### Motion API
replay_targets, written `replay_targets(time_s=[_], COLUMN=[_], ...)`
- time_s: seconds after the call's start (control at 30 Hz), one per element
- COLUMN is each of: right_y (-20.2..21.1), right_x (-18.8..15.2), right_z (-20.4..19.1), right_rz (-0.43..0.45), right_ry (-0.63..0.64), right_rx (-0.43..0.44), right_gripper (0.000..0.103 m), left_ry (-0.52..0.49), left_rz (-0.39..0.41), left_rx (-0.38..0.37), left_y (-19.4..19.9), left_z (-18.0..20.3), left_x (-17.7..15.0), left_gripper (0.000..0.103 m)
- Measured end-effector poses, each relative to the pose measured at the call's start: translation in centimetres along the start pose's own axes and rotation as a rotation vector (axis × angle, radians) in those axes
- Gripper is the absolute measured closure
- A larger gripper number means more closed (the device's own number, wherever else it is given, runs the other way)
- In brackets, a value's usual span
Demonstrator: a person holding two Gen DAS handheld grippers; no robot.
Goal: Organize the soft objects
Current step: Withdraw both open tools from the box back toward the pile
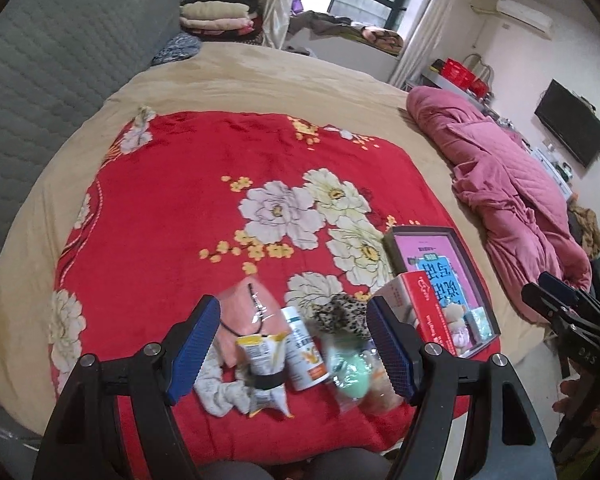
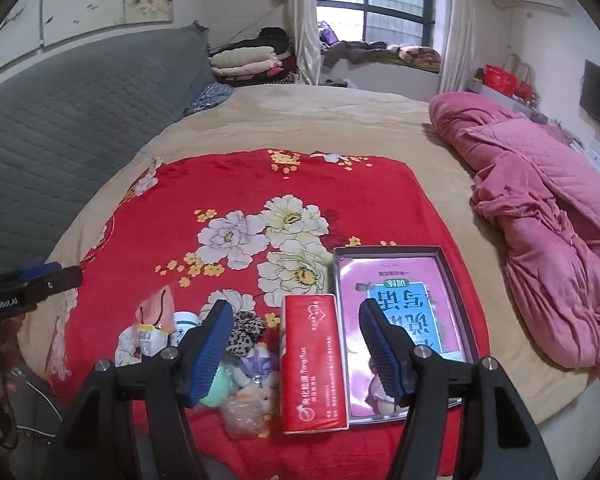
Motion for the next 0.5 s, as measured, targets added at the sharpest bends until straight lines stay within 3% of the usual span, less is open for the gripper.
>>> replay_targets(time_s=[0.27,0.5], right_y=[-0.4,-1.5], right_x=[-0.5,-2.3], right_z=[-2.8,-5.2], right_rz=[-0.013,-0.053], right_ry=[0.03,0.064], right_rx=[0.037,0.062], right_gripper=[0.038,0.038], left_ry=[0.004,0.006], left_rz=[0.004,-0.037], left_rx=[0.043,0.055], left_y=[-0.1,-1.6], left_z=[-2.7,-3.4], left_x=[-0.9,-2.6], left_gripper=[0.026,0.026])
Point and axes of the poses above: each gripper's, at about its wrist camera, not at the fingertips, and y roughly against the way its jaws point, z to its right, x to its top, the point moved 6 cm from there along -y, roughly the way its jaws point, and after that the axes turned 15 degrees about y, right-handed, at the moved point
